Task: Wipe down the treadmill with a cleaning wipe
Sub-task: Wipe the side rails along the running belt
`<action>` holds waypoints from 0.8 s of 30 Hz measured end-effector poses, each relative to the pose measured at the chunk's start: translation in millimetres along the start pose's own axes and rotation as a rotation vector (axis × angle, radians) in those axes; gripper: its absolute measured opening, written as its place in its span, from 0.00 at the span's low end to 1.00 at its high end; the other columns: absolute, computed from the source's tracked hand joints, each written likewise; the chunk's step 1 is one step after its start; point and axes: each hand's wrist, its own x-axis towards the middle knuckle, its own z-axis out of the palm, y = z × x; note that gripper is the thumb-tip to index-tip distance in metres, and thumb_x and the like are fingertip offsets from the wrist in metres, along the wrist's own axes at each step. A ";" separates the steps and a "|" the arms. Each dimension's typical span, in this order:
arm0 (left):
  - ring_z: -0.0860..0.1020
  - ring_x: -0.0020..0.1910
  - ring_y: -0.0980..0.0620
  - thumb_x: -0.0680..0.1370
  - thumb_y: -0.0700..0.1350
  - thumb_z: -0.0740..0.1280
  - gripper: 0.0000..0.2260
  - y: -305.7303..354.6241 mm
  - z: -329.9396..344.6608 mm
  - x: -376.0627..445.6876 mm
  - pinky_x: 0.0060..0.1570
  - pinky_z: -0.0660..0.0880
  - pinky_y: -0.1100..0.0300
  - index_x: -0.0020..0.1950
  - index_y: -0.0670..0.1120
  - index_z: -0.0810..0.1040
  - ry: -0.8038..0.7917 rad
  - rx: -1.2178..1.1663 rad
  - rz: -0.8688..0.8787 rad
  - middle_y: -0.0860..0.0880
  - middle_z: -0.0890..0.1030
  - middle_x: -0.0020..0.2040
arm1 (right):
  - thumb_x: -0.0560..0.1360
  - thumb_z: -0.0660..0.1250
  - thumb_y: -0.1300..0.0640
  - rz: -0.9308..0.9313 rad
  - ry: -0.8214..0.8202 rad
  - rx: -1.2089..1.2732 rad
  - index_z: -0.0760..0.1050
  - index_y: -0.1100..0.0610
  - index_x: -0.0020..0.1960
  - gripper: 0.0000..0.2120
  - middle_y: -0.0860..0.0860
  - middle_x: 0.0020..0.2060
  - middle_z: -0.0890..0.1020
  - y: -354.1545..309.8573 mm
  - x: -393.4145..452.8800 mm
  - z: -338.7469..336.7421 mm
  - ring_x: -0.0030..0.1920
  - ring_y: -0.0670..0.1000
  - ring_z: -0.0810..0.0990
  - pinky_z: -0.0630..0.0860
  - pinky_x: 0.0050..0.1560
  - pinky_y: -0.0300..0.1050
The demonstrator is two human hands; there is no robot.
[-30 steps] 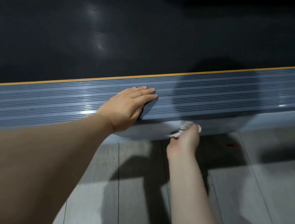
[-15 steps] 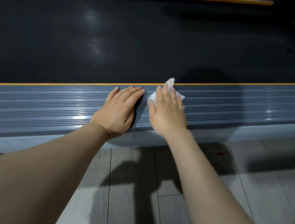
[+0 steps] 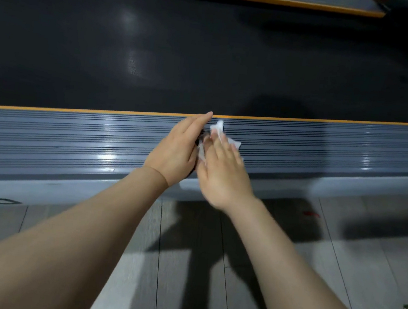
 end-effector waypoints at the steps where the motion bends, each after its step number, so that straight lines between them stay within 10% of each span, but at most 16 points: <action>1: 0.66 0.72 0.49 0.78 0.39 0.53 0.26 -0.6 -3.6 -2.4 0.72 0.59 0.65 0.77 0.44 0.62 0.022 -0.042 -0.026 0.45 0.68 0.74 | 0.83 0.50 0.50 0.001 -0.003 0.003 0.50 0.59 0.80 0.28 0.55 0.79 0.45 0.9 22.6 -1.4 0.79 0.52 0.42 0.42 0.78 0.49; 5: 0.66 0.71 0.49 0.78 0.35 0.56 0.25 -19.7 -32.2 -26.5 0.68 0.55 0.71 0.76 0.42 0.63 0.048 0.003 -0.131 0.44 0.69 0.73 | 0.83 0.49 0.47 0.104 -0.005 -0.033 0.54 0.61 0.77 0.27 0.57 0.78 0.53 -5.7 82.2 0.3 0.78 0.57 0.51 0.49 0.77 0.53; 14: 0.67 0.72 0.40 0.80 0.53 0.51 0.27 -117.9 -133.3 -111.1 0.73 0.61 0.47 0.74 0.39 0.68 -0.079 0.481 -0.150 0.39 0.70 0.72 | 0.82 0.46 0.41 -0.103 -0.090 -0.013 0.43 0.55 0.80 0.32 0.50 0.79 0.41 -54.8 -30.8 12.5 0.78 0.49 0.38 0.34 0.76 0.43; 24: 0.66 0.75 0.45 0.80 0.54 0.49 0.27 -138.1 -145.3 -132.6 0.73 0.61 0.48 0.76 0.45 0.67 0.006 0.594 -0.263 0.46 0.68 0.75 | 0.82 0.49 0.40 0.001 -0.034 -0.021 0.51 0.60 0.79 0.33 0.56 0.79 0.50 -79.6 85.7 22.9 0.78 0.56 0.48 0.47 0.78 0.53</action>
